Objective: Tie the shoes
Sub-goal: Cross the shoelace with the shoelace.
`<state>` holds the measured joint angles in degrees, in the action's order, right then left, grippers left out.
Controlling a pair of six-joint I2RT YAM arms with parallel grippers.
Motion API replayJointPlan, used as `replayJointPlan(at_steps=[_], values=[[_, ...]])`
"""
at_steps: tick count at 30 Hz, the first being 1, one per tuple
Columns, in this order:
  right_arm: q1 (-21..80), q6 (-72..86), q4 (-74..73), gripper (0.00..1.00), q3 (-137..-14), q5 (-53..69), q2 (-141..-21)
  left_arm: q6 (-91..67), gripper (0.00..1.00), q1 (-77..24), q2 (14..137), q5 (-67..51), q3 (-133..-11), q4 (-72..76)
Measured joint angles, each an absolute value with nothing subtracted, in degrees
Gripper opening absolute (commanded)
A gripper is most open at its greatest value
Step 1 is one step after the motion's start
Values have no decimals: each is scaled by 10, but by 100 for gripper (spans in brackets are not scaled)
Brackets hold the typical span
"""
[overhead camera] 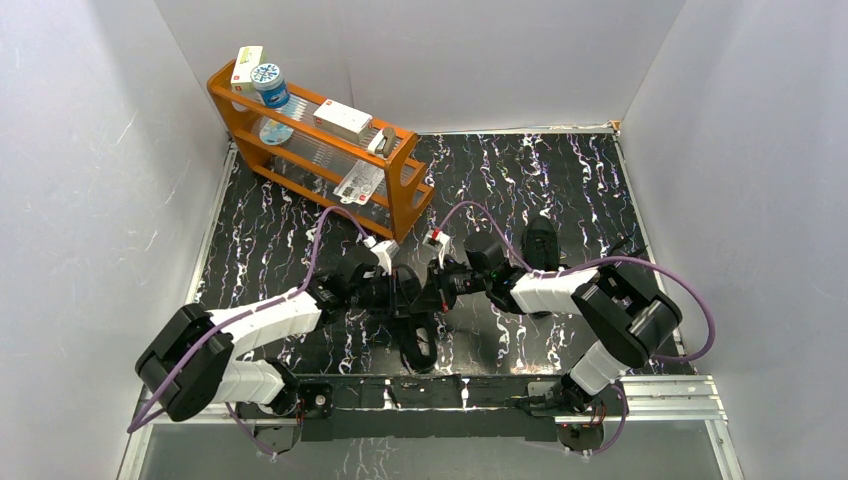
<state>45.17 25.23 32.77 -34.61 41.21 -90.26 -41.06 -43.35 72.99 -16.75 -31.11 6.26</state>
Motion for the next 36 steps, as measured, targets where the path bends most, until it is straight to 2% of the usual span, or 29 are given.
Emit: replayJointPlan(at_steps=[7, 13, 15, 22, 31, 36], values=[[468, 316, 377, 0, -338, 402, -895, -422, 0, -432, 705, -154, -285, 86], [472, 326, 373, 0, -309, 360, -858, -418, 0, -432, 665, -141, -283, 39], [469, 322, 371, 15, -308, 357, -857, -416, 0, -432, 661, -141, -283, 29], [466, 207, 253, 34, -344, 364, -852, -414, 0, -432, 660, -139, -283, 26], [466, 100, 195, 35, -384, 392, -894, -409, 0, -432, 659, -139, -283, 24], [466, 76, 189, 31, -394, 399, -898, -407, 0, -432, 641, -139, -283, 20]])
